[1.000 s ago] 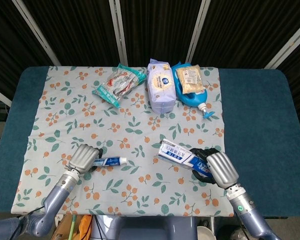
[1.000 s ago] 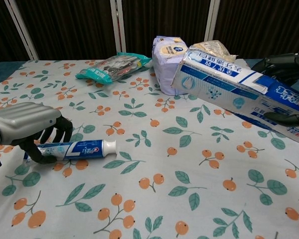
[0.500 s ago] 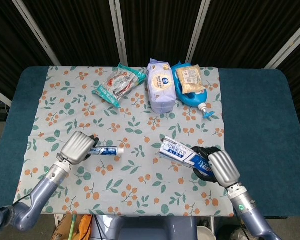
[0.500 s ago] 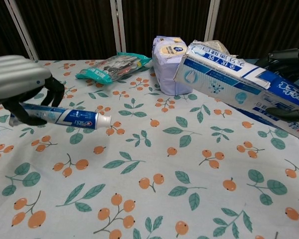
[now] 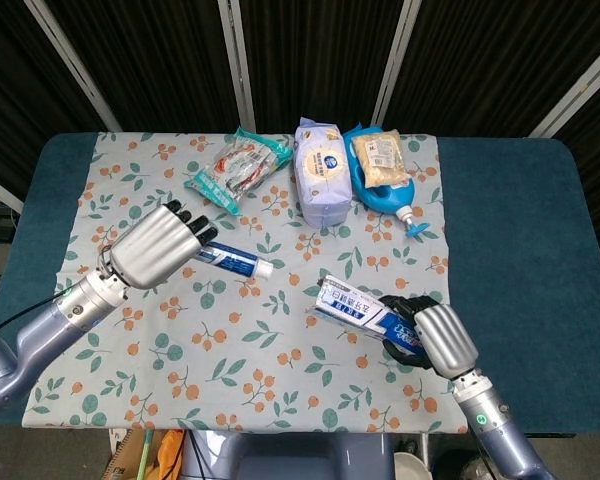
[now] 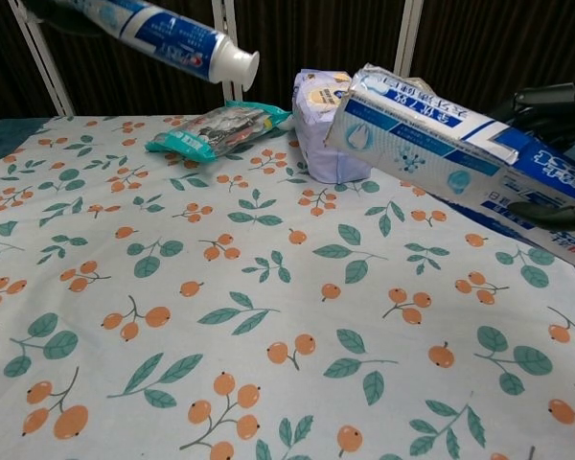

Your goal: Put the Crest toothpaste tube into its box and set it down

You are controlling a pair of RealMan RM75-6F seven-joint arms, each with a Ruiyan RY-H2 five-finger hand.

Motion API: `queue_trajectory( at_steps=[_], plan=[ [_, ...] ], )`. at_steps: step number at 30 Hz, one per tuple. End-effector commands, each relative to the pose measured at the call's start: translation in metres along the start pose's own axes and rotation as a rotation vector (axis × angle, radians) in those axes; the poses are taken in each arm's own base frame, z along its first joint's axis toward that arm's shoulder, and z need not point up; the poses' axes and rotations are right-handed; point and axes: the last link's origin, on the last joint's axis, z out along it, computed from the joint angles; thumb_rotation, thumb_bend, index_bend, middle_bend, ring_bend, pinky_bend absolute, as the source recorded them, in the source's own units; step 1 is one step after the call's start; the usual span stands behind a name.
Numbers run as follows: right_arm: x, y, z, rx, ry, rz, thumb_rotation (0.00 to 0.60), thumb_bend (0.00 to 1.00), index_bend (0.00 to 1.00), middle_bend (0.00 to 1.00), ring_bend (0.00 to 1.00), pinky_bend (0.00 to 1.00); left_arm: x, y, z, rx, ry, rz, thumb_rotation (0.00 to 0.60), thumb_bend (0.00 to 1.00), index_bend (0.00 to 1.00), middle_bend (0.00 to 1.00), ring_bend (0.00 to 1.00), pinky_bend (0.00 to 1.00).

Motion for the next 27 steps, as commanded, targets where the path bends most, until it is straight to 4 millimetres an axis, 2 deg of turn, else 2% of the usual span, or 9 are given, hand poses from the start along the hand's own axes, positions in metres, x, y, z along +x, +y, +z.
queue_trajectory(
  at_steps=[1,13,27],
  plan=[
    [0.003,-0.005,-0.003,0.013,0.008,0.007,0.6,0.34,0.32,0.53,0.46,0.4,0.024,0.005,0.019,-0.092,0.055,0.043,0.6,0.48,0.64,0.76,0.74,0.69],
    [0.006,-0.008,-0.003,0.016,0.018,0.038,0.6,0.34,0.32,0.53,0.46,0.4,0.033,0.033,0.041,-0.16,0.076,0.031,0.6,0.49,0.64,0.76,0.74,0.69],
    [0.006,-0.01,-0.003,0.025,0.017,0.057,0.6,0.34,0.31,0.53,0.46,0.4,0.037,0.049,0.06,-0.194,0.093,0.079,0.6,0.49,0.64,0.76,0.74,0.69]
  ],
)
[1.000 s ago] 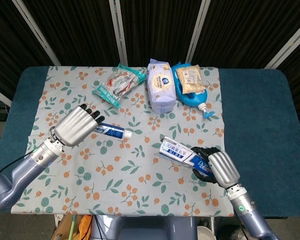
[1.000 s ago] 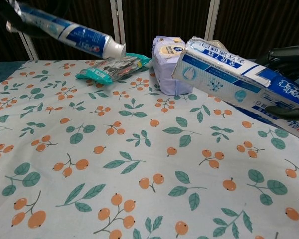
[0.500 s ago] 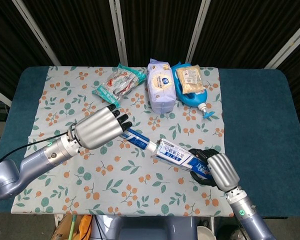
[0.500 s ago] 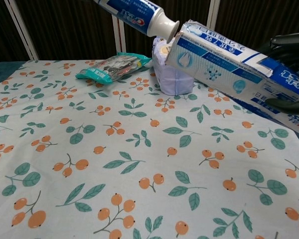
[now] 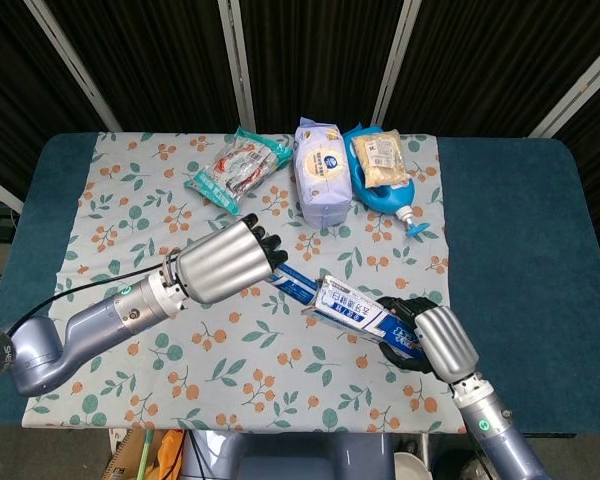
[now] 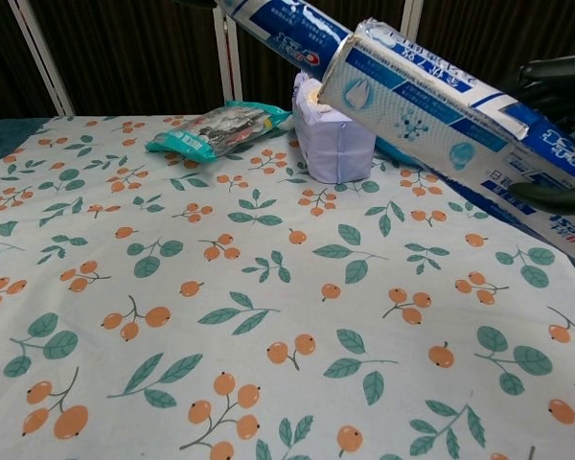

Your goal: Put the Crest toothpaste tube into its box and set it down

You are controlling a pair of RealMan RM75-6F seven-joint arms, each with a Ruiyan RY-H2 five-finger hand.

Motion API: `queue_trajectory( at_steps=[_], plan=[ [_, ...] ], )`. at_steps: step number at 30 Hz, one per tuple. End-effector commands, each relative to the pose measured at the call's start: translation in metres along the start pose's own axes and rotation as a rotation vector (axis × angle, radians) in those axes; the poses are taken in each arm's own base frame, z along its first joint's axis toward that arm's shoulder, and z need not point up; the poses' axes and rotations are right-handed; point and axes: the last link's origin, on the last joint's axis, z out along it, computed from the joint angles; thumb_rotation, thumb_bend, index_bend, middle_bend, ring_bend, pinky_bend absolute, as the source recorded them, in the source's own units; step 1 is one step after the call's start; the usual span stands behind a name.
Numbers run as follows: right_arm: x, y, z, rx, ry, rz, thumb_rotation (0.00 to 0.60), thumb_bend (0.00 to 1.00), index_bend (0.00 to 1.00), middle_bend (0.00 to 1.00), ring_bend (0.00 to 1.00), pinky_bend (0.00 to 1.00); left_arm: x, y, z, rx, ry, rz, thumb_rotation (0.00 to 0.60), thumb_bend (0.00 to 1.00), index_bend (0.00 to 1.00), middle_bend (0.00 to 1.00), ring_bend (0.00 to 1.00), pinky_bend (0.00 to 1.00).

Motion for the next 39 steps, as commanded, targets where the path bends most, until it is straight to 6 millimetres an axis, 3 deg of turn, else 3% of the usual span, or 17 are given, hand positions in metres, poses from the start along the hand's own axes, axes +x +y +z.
queue_trajectory(
  at_steps=[1,10,14,16,19,21,24,29,36,39],
  plan=[
    [-0.001,0.0,0.0,0.001,-0.002,0.0,0.6,0.34,0.31,0.53,0.46,0.4,0.001,0.004,0.008,-0.014,0.011,0.015,0.6,0.48,0.64,0.76,0.74,0.69],
    [0.006,-0.004,0.002,-0.009,0.047,0.078,0.6,0.34,0.32,0.53,0.46,0.4,0.025,0.023,0.054,-0.07,0.182,0.13,0.6,0.48,0.61,0.71,0.7,0.69],
    [0.013,-0.009,0.004,-0.013,0.095,0.225,0.6,0.34,0.32,0.53,0.46,0.4,0.045,0.038,0.074,-0.141,0.26,0.212,0.6,0.46,0.58,0.66,0.65,0.68],
    [0.016,-0.01,0.003,-0.01,0.106,0.282,0.6,0.34,0.32,0.53,0.46,0.4,0.049,0.04,0.08,-0.156,0.279,0.244,0.6,0.41,0.55,0.61,0.6,0.66],
    [0.021,-0.012,0.003,-0.006,0.128,0.365,0.6,0.34,0.32,0.53,0.46,0.4,0.058,0.041,0.086,-0.134,0.334,0.317,0.6,0.25,0.44,0.49,0.47,0.54],
    [0.023,-0.013,0.003,-0.003,0.14,0.392,0.6,0.34,0.32,0.53,0.46,0.4,0.062,0.042,0.088,-0.104,0.375,0.359,0.6,0.14,0.33,0.36,0.36,0.44],
    [0.027,-0.014,0.003,0.001,0.153,0.426,0.6,0.34,0.32,0.53,0.46,0.4,0.07,0.044,0.091,-0.063,0.429,0.406,0.6,0.07,0.23,0.23,0.25,0.34],
    [0.03,-0.016,0.003,0.006,0.18,0.501,0.6,0.34,0.32,0.53,0.46,0.4,0.081,0.043,0.093,-0.005,0.488,0.43,0.6,0.01,0.1,0.11,0.15,0.24],
    [0.032,-0.017,0.003,0.031,0.212,0.56,0.6,0.34,0.32,0.53,0.46,0.4,0.09,0.04,0.09,0.046,0.543,0.406,0.6,0.0,0.06,0.08,0.13,0.21],
    [0.037,-0.015,0.003,0.047,0.265,0.596,0.6,0.34,0.31,0.53,0.46,0.4,0.091,0.037,0.072,0.072,0.562,0.351,0.6,0.0,0.06,0.08,0.13,0.21]
  ],
)
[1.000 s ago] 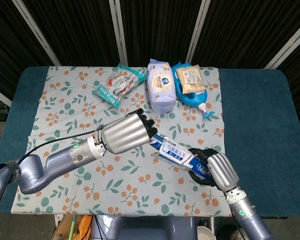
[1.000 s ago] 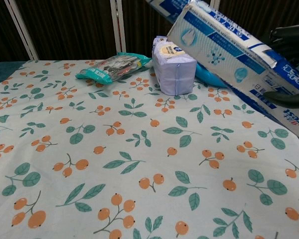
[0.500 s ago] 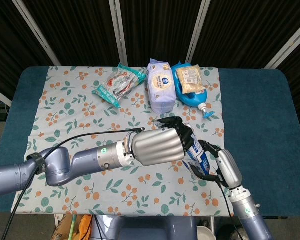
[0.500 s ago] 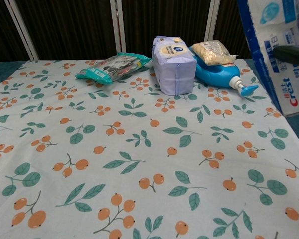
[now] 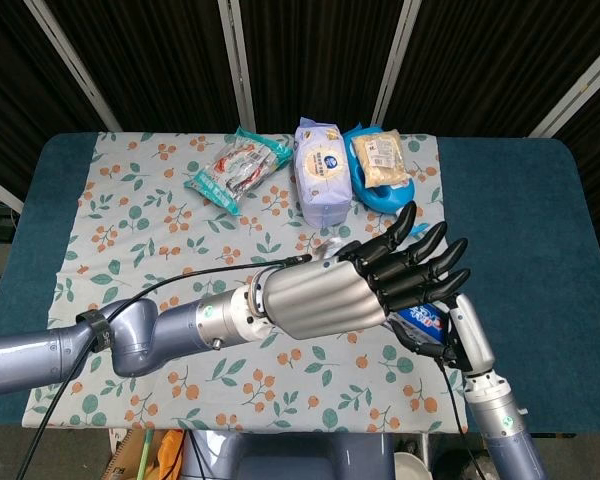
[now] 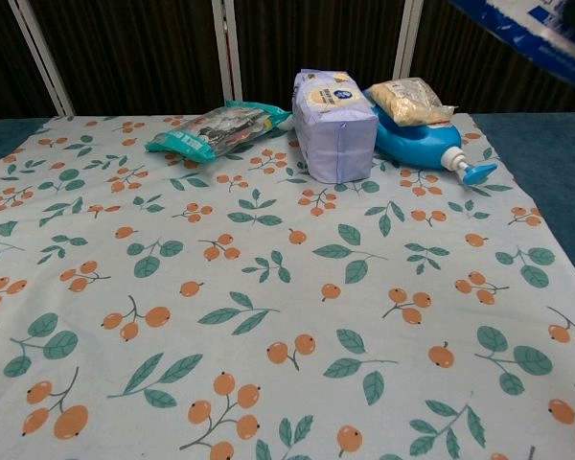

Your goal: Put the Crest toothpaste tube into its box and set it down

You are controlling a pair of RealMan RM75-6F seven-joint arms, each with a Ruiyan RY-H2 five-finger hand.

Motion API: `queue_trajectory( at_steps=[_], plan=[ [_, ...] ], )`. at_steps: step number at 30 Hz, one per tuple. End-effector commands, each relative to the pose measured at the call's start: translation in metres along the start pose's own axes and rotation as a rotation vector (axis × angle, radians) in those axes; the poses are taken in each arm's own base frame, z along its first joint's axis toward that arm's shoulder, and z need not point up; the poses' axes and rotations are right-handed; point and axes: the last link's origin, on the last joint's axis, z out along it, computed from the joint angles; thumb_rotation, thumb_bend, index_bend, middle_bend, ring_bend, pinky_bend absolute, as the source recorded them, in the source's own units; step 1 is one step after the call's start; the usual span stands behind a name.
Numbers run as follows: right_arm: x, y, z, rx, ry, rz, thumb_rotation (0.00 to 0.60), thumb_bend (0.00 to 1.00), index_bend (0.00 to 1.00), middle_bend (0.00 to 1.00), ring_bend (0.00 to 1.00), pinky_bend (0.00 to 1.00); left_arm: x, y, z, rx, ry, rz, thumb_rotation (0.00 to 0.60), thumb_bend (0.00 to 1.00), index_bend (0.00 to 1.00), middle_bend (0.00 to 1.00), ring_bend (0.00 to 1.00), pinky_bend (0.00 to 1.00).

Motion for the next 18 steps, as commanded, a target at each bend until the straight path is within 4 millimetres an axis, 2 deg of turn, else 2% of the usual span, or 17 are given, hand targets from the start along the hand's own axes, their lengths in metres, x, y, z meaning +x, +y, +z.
queue_trajectory(
  at_steps=[1,7,11,12,18],
  plan=[
    [0.005,0.0,0.001,0.018,0.043,0.033,0.6,0.34,0.31,0.53,0.46,0.4,0.007,-0.008,-0.025,0.045,-0.007,-0.04,0.6,0.0,0.06,0.08,0.13,0.21],
    [0.008,0.002,0.003,0.004,0.065,0.067,0.6,0.34,0.32,0.53,0.46,0.43,0.008,-0.018,-0.061,0.087,-0.057,-0.045,0.6,0.0,0.06,0.08,0.13,0.21],
    [0.009,0.006,0.003,-0.033,0.081,0.121,0.6,0.34,0.33,0.53,0.46,0.44,0.009,-0.026,-0.121,0.158,-0.134,-0.069,0.6,0.0,0.06,0.08,0.13,0.21],
    [0.009,0.007,0.004,-0.037,0.082,0.123,0.6,0.34,0.33,0.53,0.46,0.44,0.01,-0.027,-0.127,0.162,-0.138,-0.069,0.6,0.0,0.06,0.08,0.13,0.21],
    [0.011,0.011,0.006,-0.067,0.123,0.197,0.6,0.34,0.33,0.53,0.46,0.44,0.017,-0.039,-0.201,0.284,-0.226,-0.102,0.6,0.0,0.06,0.08,0.13,0.21]
  ],
)
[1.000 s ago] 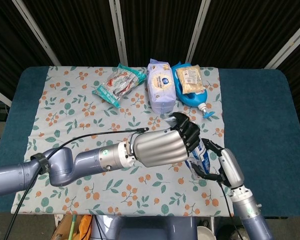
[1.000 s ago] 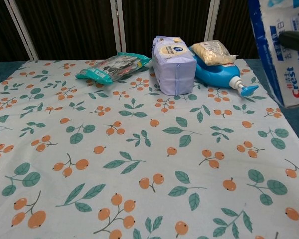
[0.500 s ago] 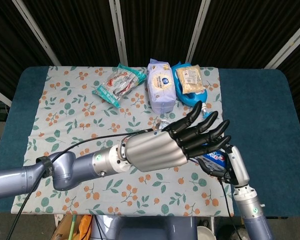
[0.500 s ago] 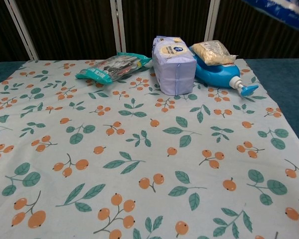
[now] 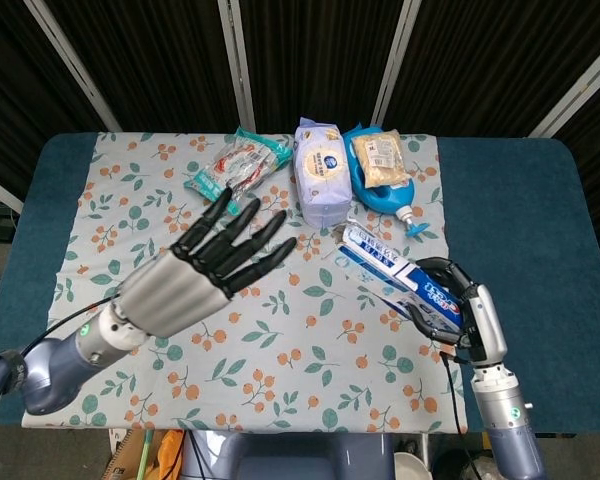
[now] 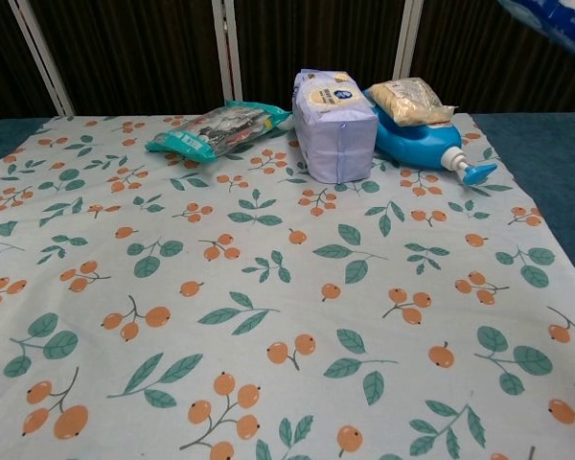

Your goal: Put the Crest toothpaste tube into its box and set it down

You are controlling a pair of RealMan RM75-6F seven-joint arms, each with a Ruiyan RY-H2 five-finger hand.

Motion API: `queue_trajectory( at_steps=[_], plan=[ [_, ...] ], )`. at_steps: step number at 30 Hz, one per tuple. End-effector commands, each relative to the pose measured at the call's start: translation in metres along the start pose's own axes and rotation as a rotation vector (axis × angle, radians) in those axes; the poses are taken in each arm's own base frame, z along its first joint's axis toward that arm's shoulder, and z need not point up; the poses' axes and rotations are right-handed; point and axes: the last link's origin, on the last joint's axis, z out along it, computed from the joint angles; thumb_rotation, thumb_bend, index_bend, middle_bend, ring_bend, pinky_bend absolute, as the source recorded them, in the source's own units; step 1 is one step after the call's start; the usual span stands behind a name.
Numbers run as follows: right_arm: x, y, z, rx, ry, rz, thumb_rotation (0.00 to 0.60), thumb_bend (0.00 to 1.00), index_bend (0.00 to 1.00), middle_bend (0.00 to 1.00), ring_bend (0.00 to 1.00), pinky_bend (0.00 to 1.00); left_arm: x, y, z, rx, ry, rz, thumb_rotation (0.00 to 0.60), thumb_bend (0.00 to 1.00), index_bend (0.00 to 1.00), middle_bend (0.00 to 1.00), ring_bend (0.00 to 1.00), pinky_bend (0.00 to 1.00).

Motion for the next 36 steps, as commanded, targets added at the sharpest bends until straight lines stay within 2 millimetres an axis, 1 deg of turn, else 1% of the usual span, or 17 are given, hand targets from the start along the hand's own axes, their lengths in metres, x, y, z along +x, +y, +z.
queue_trajectory(
  at_steps=[1,3,7,9,12,15,18,21,24,25,27,32,33,34,36],
  plan=[
    [0.002,-0.001,0.002,-0.005,0.039,0.073,0.6,0.34,0.33,0.53,0.46,0.44,-0.001,-0.019,-0.06,0.078,-0.083,-0.034,0.6,0.0,0.07,0.08,0.13,0.21],
    [0.006,-0.006,0.003,0.005,0.078,0.147,0.6,0.34,0.33,0.53,0.46,0.44,-0.002,-0.023,-0.088,0.126,-0.131,-0.048,0.6,0.0,0.07,0.08,0.13,0.21],
    [0.02,-0.023,0.009,0.053,0.137,0.284,0.6,0.34,0.33,0.53,0.46,0.44,-0.004,-0.025,-0.147,0.214,-0.233,-0.074,0.6,0.0,0.07,0.08,0.13,0.21],
    [0.029,-0.032,0.01,0.084,0.154,0.311,0.6,0.34,0.33,0.53,0.46,0.44,-0.005,-0.024,-0.176,0.264,-0.291,-0.083,0.6,0.0,0.07,0.08,0.13,0.21],
    [0.041,-0.046,0.012,0.136,0.176,0.353,0.6,0.34,0.33,0.53,0.46,0.44,-0.009,-0.02,-0.215,0.328,-0.386,-0.103,0.6,0.0,0.07,0.08,0.13,0.21],
    [0.051,-0.06,0.011,0.188,0.193,0.41,0.6,0.34,0.33,0.53,0.46,0.44,-0.013,-0.014,-0.244,0.37,-0.474,-0.117,0.6,0.0,0.07,0.08,0.13,0.21],
    [0.061,-0.07,0.009,0.231,0.214,0.467,0.6,0.34,0.33,0.53,0.46,0.44,-0.017,-0.008,-0.267,0.383,-0.539,-0.119,0.6,0.0,0.07,0.08,0.13,0.21],
    [0.069,-0.075,0.007,0.248,0.24,0.536,0.6,0.34,0.28,0.53,0.44,0.44,-0.02,-0.004,-0.28,0.387,-0.563,-0.12,0.6,0.0,0.07,0.07,0.13,0.21],
    [0.073,-0.075,0.007,0.237,0.24,0.553,0.6,0.34,0.2,0.49,0.36,0.44,-0.022,-0.004,-0.283,0.399,-0.559,-0.132,0.6,0.0,0.07,0.07,0.13,0.21],
    [0.073,-0.075,0.008,0.231,0.231,0.552,0.6,0.34,0.18,0.46,0.34,0.44,-0.022,-0.003,-0.284,0.403,-0.561,-0.141,0.6,0.0,0.07,0.07,0.13,0.21],
    [0.071,-0.075,0.008,0.223,0.213,0.557,0.6,0.34,0.17,0.44,0.33,0.44,-0.022,-0.001,-0.285,0.394,-0.563,-0.141,0.6,0.0,0.07,0.07,0.13,0.21],
    [0.066,-0.073,0.006,0.203,0.172,0.551,0.6,0.34,0.17,0.44,0.33,0.44,-0.022,0.001,-0.286,0.382,-0.557,-0.141,0.6,0.0,0.07,0.07,0.13,0.21],
    [0.065,-0.073,0.006,0.2,0.165,0.55,0.6,0.34,0.17,0.44,0.34,0.46,-0.022,0.001,-0.286,0.383,-0.557,-0.141,0.6,0.0,0.07,0.07,0.13,0.21],
    [0.065,-0.072,0.006,0.194,0.162,0.551,0.6,0.34,0.19,0.44,0.36,0.48,-0.023,0.001,-0.286,0.385,-0.558,-0.142,0.6,0.0,0.07,0.07,0.13,0.21],
    [0.065,-0.071,0.006,0.188,0.163,0.553,0.6,0.34,0.26,0.47,0.43,0.54,-0.023,0.001,-0.287,0.392,-0.561,-0.144,0.6,0.0,0.07,0.07,0.13,0.21]
  ],
)
